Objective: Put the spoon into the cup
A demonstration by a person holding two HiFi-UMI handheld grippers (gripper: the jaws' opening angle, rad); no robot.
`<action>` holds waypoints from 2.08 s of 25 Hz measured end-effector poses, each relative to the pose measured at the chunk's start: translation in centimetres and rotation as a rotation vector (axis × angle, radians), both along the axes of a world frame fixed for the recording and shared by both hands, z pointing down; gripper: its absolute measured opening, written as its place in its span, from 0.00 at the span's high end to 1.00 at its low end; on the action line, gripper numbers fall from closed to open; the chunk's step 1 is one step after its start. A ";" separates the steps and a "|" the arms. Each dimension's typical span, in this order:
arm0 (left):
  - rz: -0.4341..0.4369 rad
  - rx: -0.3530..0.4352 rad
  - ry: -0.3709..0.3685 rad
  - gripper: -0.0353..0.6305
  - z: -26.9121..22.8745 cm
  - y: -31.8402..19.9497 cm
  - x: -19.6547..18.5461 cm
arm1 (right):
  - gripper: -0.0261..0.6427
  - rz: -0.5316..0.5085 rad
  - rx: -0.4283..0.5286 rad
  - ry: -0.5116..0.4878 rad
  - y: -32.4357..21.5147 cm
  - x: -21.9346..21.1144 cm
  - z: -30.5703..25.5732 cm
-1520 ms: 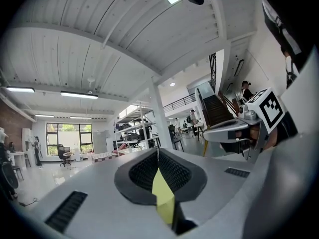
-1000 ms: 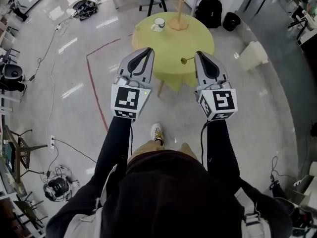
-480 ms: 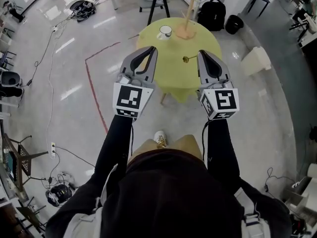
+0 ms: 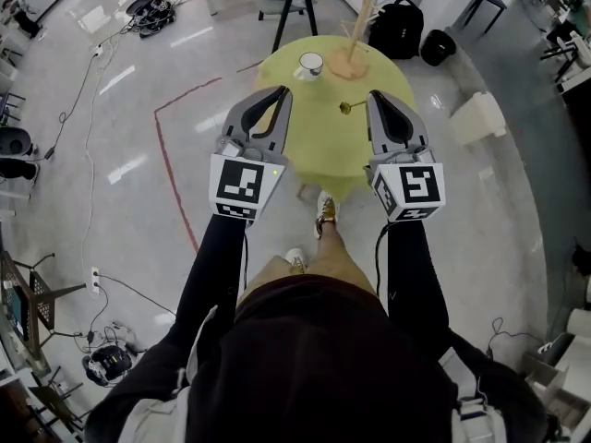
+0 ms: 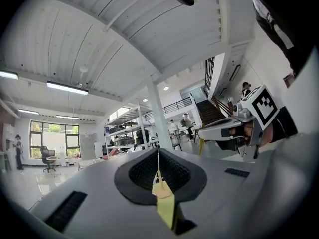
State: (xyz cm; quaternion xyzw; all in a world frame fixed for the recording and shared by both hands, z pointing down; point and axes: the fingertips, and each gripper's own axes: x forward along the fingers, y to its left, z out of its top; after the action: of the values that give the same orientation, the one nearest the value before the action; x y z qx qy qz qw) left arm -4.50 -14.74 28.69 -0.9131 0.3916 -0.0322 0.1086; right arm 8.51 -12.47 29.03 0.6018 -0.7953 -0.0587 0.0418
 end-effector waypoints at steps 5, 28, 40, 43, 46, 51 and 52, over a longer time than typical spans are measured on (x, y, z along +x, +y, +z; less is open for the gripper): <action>-0.037 0.014 -0.003 0.91 -0.1 -2.6 0.6 | 0.92 -0.028 0.012 0.003 -3.1 0.9 -0.4; -0.199 -0.015 -0.050 0.91 1.8 -17.2 5.5 | 0.92 -0.254 -0.001 -0.060 -20.5 3.2 1.5; -0.174 -0.086 -0.071 0.91 4.5 -20.4 6.4 | 0.92 -0.248 -0.089 -0.066 -24.5 2.7 6.0; -0.167 -0.100 -0.078 0.91 5.2 -20.9 6.6 | 0.92 -0.246 -0.139 -0.055 -26.0 2.4 8.9; -0.157 -0.114 -0.088 0.91 6.0 -21.1 6.2 | 0.92 -0.238 -0.185 -0.056 -26.8 1.8 11.6; -0.165 -0.149 -0.098 0.91 8.0 -21.1 5.0 | 0.92 -0.226 -0.263 -0.032 -28.0 0.9 16.4; -0.165 -0.161 -0.102 0.91 8.5 -21.0 4.5 | 0.92 -0.220 -0.277 -0.022 -28.0 0.7 17.3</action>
State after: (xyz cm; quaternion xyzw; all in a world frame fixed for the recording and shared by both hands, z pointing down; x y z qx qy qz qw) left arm 0.04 -35.74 37.19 -0.8807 0.4555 -0.1191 0.0516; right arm 9.21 -40.49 46.31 0.5002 -0.8573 0.0538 0.1092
